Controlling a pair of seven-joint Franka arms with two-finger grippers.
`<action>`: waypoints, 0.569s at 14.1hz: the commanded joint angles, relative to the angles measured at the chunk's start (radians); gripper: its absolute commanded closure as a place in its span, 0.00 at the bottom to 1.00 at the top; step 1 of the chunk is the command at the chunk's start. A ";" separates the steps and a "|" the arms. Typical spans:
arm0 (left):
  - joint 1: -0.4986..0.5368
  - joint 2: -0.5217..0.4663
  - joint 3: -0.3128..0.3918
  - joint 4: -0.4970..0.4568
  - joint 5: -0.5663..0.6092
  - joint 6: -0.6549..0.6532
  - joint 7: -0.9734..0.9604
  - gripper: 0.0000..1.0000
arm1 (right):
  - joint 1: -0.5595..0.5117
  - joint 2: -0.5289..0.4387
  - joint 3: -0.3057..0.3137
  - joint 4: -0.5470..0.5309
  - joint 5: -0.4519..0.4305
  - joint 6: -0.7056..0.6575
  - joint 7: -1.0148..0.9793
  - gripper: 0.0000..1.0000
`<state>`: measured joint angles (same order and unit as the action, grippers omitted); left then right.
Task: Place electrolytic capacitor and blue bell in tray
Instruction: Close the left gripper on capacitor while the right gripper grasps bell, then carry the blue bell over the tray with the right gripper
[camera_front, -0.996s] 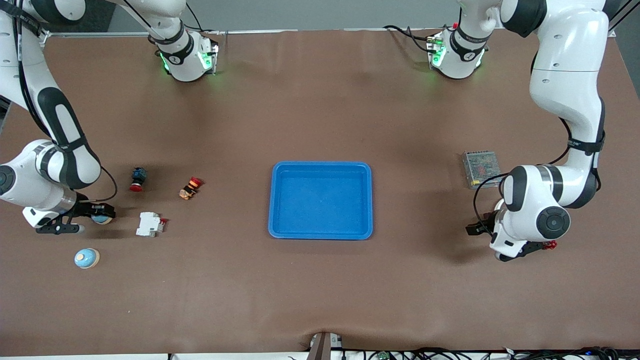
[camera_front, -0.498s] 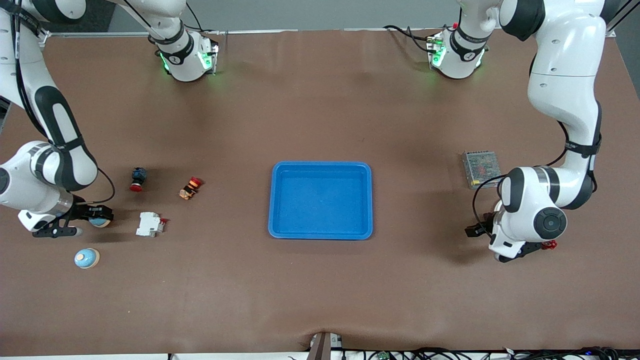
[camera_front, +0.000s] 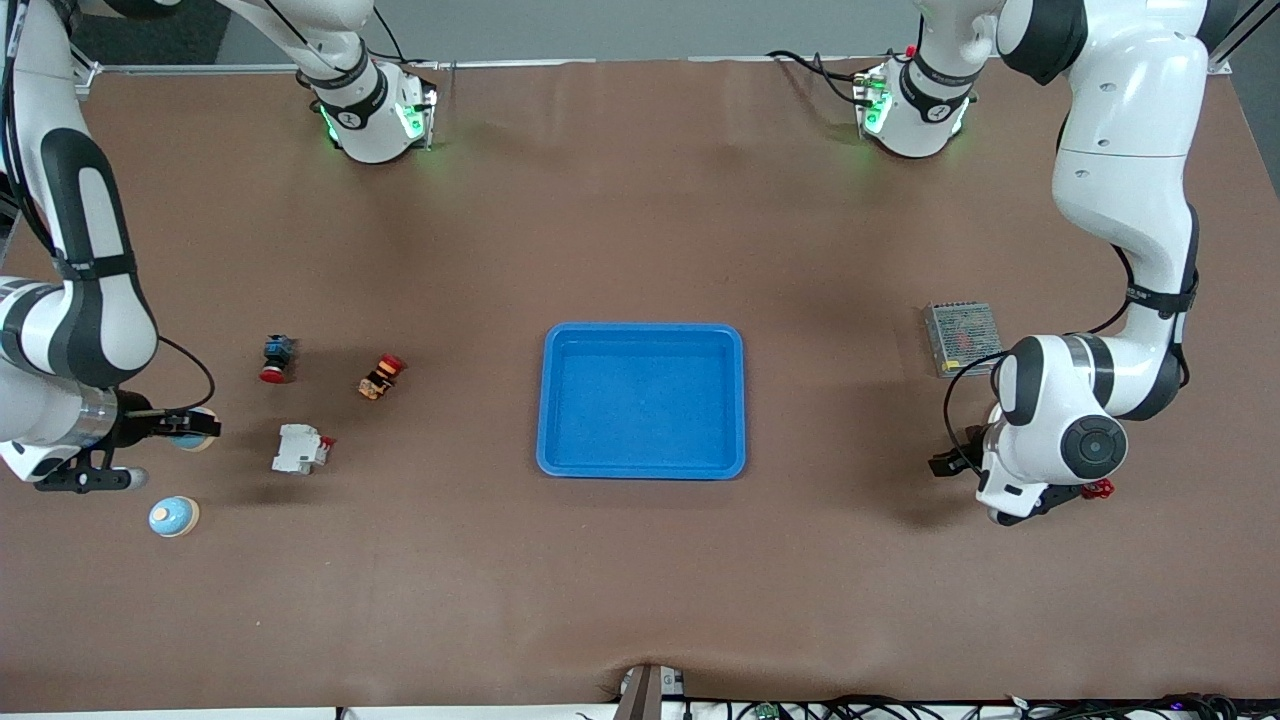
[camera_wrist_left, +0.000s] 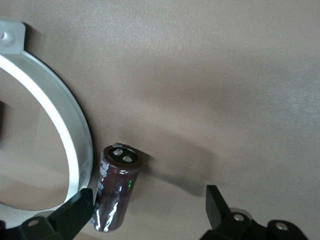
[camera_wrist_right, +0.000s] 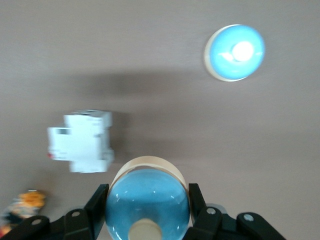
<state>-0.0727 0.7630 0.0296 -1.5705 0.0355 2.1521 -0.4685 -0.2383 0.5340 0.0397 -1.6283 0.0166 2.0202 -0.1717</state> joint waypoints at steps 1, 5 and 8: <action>-0.028 0.013 0.000 0.017 0.018 0.022 -0.063 0.02 | 0.046 -0.048 -0.004 -0.016 0.078 -0.058 0.108 1.00; -0.044 0.016 0.000 0.032 0.017 0.022 -0.116 0.00 | 0.163 -0.101 -0.006 -0.030 0.085 -0.081 0.344 1.00; -0.038 0.004 0.000 0.032 0.018 0.020 -0.105 0.00 | 0.284 -0.106 -0.006 -0.021 0.085 -0.080 0.594 1.00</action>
<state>-0.1172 0.7632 0.0285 -1.5538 0.0354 2.1640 -0.5693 -0.0258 0.4552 0.0455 -1.6299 0.0821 1.9441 0.2876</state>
